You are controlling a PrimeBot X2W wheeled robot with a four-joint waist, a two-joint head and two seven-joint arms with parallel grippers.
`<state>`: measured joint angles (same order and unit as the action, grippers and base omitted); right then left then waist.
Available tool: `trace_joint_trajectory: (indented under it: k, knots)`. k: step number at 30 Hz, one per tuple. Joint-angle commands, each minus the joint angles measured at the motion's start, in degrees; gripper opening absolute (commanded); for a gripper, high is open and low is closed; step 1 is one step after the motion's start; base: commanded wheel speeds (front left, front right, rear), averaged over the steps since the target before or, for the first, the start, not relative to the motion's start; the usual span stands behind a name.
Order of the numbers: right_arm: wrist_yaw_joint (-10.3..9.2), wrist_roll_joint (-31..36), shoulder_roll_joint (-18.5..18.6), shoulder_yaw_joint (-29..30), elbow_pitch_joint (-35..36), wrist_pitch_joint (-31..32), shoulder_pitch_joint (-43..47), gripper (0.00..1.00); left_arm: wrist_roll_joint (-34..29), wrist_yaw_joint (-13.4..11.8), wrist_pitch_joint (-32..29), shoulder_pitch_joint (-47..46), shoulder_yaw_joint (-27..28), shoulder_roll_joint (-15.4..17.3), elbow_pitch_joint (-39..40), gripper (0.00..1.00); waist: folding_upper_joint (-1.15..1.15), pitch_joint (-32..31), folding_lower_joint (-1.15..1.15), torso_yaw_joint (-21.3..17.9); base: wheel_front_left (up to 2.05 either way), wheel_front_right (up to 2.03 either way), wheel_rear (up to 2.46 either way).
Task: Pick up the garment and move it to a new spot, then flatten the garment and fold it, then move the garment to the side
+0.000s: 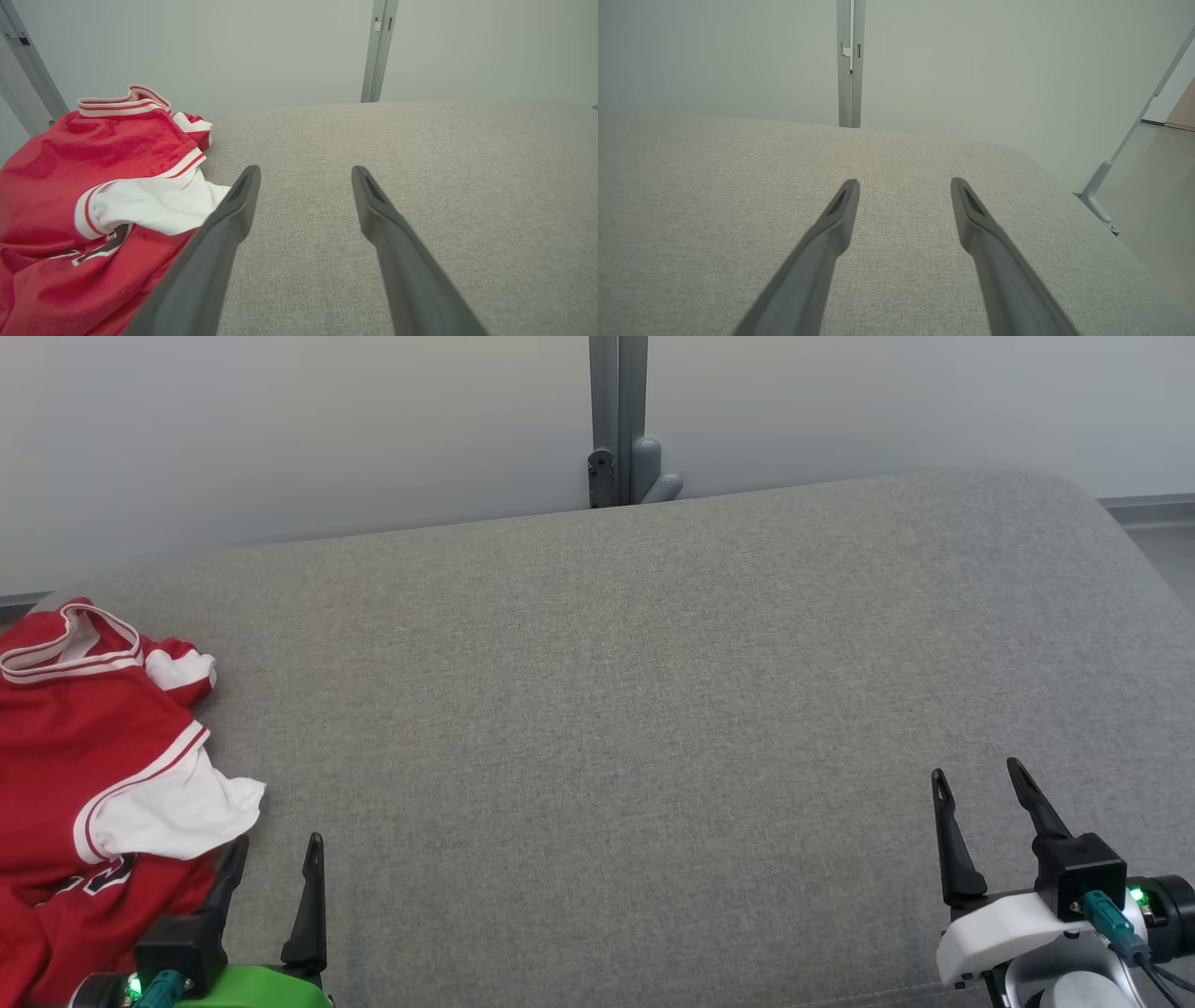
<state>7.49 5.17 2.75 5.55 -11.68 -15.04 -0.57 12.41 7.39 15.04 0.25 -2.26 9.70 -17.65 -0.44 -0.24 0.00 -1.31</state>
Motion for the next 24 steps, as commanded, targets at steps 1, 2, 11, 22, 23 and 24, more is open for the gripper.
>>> trace_joint_trajectory:
  k: [1,2,11,22,23,24]
  knots:
    - [0.0,-0.1,0.2,0.2,0.0,-0.2,0.6,1.0,0.5,0.2,0.2,-0.1,0.1,0.0,-0.1,1.0,0.44,0.0,0.0,0.0,0.0,0.0,0.0]
    - [0.0,-0.2,0.2,0.3,0.0,-0.2,0.6,1.0,0.5,0.2,0.2,-0.2,0.0,0.0,-0.2,1.0,0.44,0.0,0.0,0.1,0.0,0.0,0.0]
    - [0.0,-0.9,0.2,0.1,-0.3,-0.2,1.6,1.0,0.4,0.2,0.2,-0.9,-0.5,-0.2,-0.2,1.0,0.44,-0.5,0.0,4.4,0.0,0.0,0.0]
    - [0.0,-2.3,0.2,-2.3,-0.9,-0.2,1.2,1.0,0.6,0.2,0.2,0.9,0.9,0.8,-0.6,1.0,0.44,-1.4,0.0,16.2,0.0,0.0,0.0]
    - [0.0,-2.4,0.2,-2.5,-1.0,-0.2,0.9,1.0,0.6,0.2,0.2,1.1,1.1,0.9,-0.6,1.0,0.44,-1.4,0.0,16.9,0.0,0.0,0.0]
    - [0.0,-2.5,0.2,-2.8,-1.1,-0.2,0.8,1.0,0.7,0.2,0.2,1.3,1.4,0.9,-0.5,1.0,0.44,-1.4,0.0,17.4,0.0,0.0,0.0]
